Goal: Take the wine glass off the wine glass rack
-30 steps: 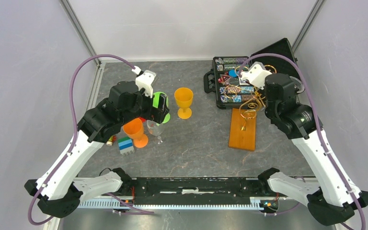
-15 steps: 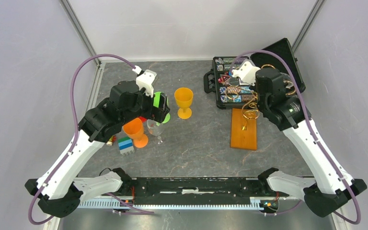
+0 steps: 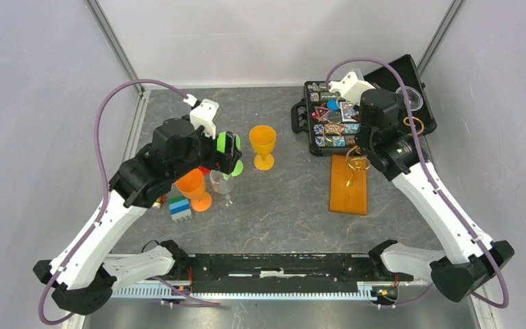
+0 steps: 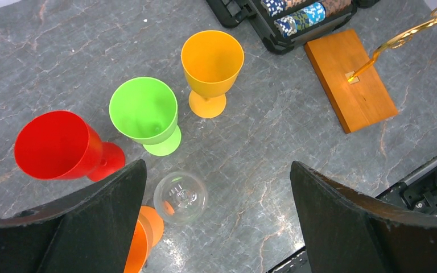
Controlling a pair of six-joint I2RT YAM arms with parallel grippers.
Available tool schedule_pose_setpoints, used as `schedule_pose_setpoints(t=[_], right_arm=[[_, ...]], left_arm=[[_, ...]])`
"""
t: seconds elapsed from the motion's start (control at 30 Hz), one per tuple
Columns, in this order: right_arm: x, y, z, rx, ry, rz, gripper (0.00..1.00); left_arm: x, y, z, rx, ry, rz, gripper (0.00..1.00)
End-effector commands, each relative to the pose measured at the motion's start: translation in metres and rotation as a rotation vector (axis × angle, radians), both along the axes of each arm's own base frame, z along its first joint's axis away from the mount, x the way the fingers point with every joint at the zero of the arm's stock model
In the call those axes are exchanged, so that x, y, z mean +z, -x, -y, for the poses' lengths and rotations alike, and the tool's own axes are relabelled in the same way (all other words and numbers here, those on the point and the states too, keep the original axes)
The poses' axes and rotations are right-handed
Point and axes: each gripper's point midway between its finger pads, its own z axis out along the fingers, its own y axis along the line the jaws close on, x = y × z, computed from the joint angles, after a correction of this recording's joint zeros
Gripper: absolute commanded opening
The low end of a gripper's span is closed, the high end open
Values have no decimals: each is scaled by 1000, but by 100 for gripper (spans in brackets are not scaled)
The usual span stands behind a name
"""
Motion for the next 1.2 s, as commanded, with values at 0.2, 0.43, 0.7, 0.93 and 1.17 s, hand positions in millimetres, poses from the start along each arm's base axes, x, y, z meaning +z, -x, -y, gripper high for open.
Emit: schedule_pose_setpoints(t=[0.2,0.43,0.7,0.93,1.17], right_arm=[[54,15,25,-174,-29,311,0],[80,39,39,-212,-129,519,0],[109,56,37,-59,-377,723,0],[133,67,29,83,-521,810,0],[133,67,29,77,-520,801,0]], left_arm=[[30,-5,-4,74,131,88,100],[44,-5,-6,112,224,124,100],[57,0,6,64,328,143,100],[59,4,20,3,360,118,100],[56,2,28,-17,365,98,100]])
